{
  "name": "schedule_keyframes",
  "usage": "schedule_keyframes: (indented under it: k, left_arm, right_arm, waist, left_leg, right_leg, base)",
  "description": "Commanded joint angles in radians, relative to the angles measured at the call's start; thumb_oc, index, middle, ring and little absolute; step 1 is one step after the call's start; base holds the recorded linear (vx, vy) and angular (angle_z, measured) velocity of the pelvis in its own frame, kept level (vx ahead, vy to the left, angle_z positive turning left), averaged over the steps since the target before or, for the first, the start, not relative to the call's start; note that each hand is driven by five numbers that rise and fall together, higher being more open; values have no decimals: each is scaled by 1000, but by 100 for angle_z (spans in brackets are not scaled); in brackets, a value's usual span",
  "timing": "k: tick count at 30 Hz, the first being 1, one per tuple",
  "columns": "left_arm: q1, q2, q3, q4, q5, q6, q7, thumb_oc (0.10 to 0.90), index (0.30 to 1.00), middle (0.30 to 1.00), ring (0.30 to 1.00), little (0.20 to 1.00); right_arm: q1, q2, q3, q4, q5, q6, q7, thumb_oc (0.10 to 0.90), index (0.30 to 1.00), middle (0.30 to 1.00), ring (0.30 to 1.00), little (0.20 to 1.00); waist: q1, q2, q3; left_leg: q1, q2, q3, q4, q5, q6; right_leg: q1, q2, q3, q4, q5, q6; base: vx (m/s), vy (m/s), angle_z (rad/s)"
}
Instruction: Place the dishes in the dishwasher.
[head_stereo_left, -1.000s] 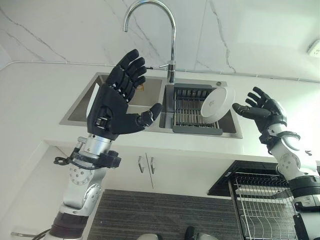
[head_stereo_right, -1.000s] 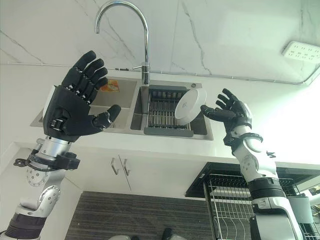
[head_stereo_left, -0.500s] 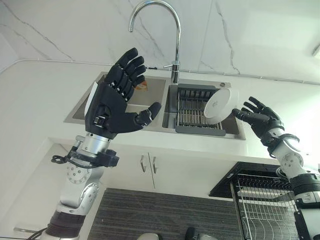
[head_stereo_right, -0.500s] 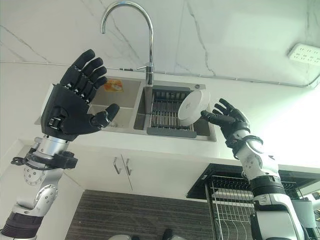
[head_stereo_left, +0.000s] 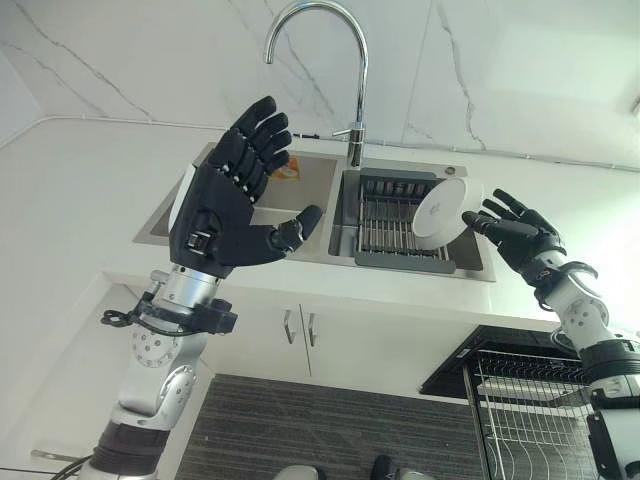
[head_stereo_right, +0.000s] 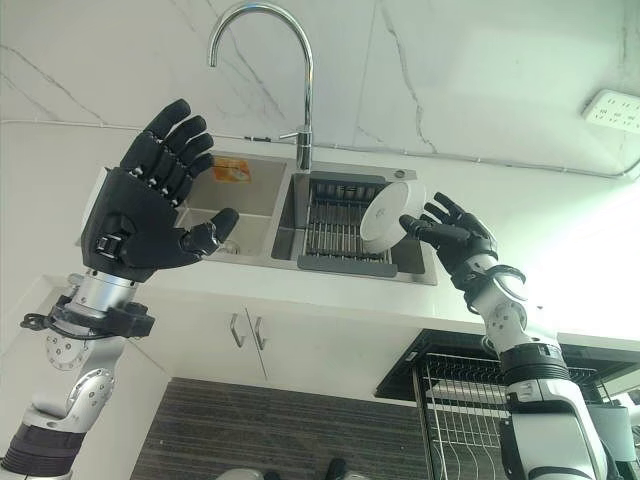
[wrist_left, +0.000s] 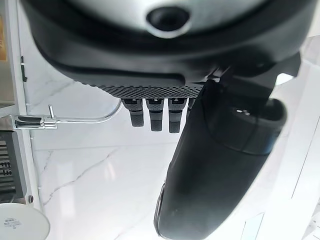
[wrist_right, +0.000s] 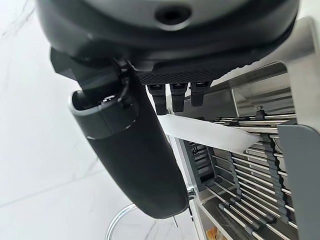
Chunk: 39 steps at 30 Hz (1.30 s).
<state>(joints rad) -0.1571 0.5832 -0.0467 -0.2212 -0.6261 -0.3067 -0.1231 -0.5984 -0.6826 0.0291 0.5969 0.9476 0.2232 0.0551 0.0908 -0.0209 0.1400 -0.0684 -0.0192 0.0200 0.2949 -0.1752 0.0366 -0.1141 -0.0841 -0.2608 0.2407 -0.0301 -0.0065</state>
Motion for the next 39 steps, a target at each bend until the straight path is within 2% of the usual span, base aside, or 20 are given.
schedule_keyframes:
  k: [1,39]
  left_arm:
    - [-90,61,-34,-41,-53,-67,-4,800,900,900,900,900]
    - [-73,83,-17,-42,-52,-36,2,800,900,900,900,900]
  right_arm:
    - [-150,-92,23,23,48,-82,19,800,900,900,900,900]
    - [-145,-65,20,89,69,-77,11,800,900,900,900,900]
  waist:
    - [20,-20,-107]
    - [31,-10,-102]
  left_leg:
    - [19,32,79,5,-80,-39]
    - [21,36,73,5,-76,-43]
  right_leg:
    - [60,-15,8,59,-159,82]
    - [70,-15,-1,59,-161,81]
  base:
    - [0,0,0]
    - [0,-4,2]
